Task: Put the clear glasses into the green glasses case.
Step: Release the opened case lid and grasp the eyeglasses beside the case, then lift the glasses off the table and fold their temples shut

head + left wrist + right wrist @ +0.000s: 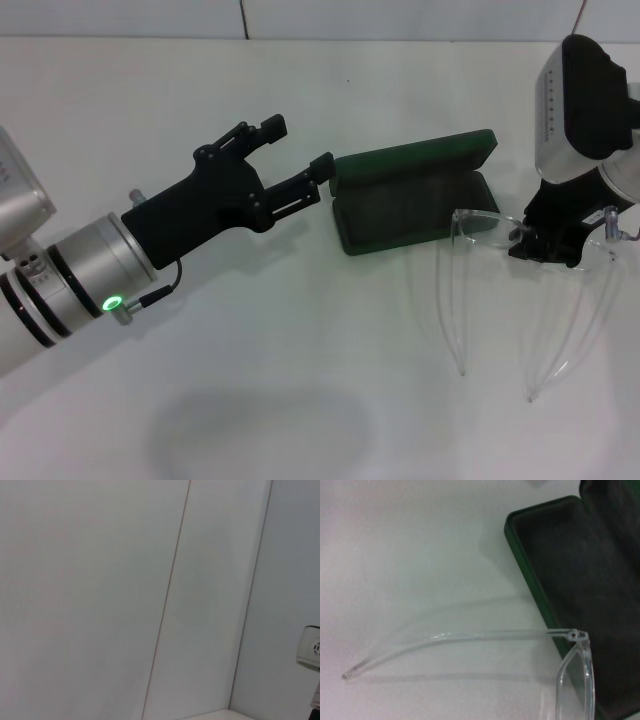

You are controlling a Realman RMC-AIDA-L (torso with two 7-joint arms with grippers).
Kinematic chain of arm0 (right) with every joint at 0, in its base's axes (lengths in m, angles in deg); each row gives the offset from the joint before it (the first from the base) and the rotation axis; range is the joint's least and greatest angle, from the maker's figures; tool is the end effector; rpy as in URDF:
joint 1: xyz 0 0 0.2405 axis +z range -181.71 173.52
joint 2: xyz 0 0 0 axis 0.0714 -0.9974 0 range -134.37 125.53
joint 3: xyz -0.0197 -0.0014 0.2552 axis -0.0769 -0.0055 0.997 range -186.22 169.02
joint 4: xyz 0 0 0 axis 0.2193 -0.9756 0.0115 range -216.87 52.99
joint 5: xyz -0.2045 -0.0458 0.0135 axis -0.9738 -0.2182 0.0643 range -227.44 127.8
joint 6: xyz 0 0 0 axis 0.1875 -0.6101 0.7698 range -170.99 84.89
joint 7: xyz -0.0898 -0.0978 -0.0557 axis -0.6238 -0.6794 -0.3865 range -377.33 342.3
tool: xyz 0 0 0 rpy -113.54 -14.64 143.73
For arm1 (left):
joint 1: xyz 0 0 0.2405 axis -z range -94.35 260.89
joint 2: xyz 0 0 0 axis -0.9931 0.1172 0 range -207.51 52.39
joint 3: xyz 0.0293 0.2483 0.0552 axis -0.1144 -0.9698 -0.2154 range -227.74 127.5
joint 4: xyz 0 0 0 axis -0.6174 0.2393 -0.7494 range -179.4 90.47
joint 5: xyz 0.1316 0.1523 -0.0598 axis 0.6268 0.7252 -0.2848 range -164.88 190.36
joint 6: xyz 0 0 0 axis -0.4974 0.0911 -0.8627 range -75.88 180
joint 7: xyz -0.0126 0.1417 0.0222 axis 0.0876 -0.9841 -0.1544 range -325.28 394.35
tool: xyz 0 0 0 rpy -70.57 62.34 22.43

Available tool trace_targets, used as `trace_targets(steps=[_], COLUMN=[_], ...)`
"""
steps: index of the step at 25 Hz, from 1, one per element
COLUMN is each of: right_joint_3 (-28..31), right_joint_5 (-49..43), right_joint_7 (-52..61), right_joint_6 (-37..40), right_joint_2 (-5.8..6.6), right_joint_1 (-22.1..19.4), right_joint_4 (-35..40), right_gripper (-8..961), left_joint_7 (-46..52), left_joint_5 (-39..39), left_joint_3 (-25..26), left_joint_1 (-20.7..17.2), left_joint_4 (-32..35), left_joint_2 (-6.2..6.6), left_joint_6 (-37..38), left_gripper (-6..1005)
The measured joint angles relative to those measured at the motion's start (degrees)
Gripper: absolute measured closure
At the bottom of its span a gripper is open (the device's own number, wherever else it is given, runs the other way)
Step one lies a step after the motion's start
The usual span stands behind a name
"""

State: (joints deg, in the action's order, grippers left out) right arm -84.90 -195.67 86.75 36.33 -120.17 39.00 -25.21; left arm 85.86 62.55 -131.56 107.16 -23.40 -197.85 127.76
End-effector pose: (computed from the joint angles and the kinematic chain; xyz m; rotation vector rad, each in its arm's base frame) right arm 0.2022 0.3926 -0.0106 -2.8617 0.0829 -0.6392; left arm -0.2453 0.3123 -0.0568 -2.3400 -0.5466 -1.1130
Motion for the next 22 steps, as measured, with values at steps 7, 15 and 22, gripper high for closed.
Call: trace_targets(steps=[7,15,22], right_joint_3=[1.49,6.2,4.91], right_joint_5=[2.07,23.36,47.25], right_joint_7=[-0.11,-6.68,-21.3], right_joint_6=[-0.56,-7.7,-10.81], right_joint_2=[0.17,0.02,0.15], right_joint_1=[-1.63,-13.71,-17.06], right_joint_4=[1.22,7.22,-4.12], right_gripper=[827,828,829], left_joint_7=[-0.67,-8.85,-8.79], left_joint_5=[-0.21,-8.79,-13.85], left_joint_3=[-0.04,-0.04,-1.3], left_joint_1=[-0.22,-0.95,1.22], left_joint_4=[-0.43,-5.26,-7.83], left_joint_2=[-0.03,-0.31,0.01], left_joint_6=[0.28,4.67,7.69], left_gripper=[148,149,152])
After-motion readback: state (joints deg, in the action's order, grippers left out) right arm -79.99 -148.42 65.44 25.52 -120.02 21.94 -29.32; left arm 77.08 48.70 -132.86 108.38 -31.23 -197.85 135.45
